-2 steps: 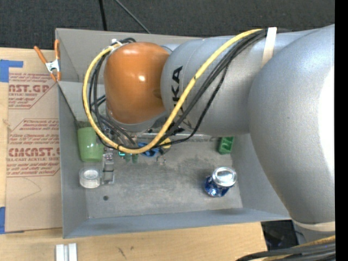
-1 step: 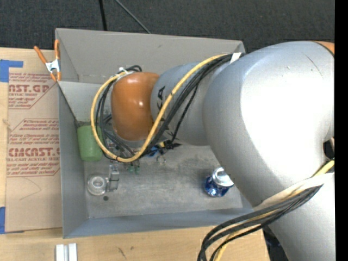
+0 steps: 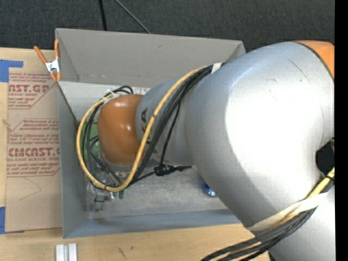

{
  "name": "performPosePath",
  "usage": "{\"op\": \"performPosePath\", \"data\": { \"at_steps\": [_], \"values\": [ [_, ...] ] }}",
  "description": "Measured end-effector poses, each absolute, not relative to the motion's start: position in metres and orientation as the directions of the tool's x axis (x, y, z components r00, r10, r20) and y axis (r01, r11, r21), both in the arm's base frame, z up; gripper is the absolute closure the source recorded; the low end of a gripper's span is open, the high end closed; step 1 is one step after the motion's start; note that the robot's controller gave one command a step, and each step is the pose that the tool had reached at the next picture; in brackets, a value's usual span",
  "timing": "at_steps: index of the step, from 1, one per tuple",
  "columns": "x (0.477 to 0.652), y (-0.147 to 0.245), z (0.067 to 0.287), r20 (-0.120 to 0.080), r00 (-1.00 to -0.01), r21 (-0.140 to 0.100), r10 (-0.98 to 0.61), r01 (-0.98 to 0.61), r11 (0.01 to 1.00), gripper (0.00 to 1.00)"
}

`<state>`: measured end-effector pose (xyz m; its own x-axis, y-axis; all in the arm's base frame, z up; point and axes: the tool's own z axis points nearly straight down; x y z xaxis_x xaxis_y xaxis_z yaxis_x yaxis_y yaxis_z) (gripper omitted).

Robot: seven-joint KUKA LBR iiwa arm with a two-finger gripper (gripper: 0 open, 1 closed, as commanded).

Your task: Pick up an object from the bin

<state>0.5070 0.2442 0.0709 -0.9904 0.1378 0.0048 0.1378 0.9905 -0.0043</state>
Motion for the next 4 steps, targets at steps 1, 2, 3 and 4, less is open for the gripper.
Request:
{"op": "performPosePath", "data": {
  "at_steps": [1, 2, 3, 4],
  "values": [
    [0.509, 0.245, 0.072, 0.0, -0.991, 0.001, 0.136, 0.136, 0.991, 1.0],
    [0.502, 0.232, 0.218, -0.006, -0.98, 0.005, 0.2, 0.2, 0.98, 1.0],
    [0.528, 0.242, 0.082, 0.007, -0.987, -0.005, 0.159, 0.159, 0.987, 1.0],
    [0.493, 0.248, 0.213, -0.006, -0.987, 0.005, 0.162, 0.162, 0.987, 1.0]
  ]
}}
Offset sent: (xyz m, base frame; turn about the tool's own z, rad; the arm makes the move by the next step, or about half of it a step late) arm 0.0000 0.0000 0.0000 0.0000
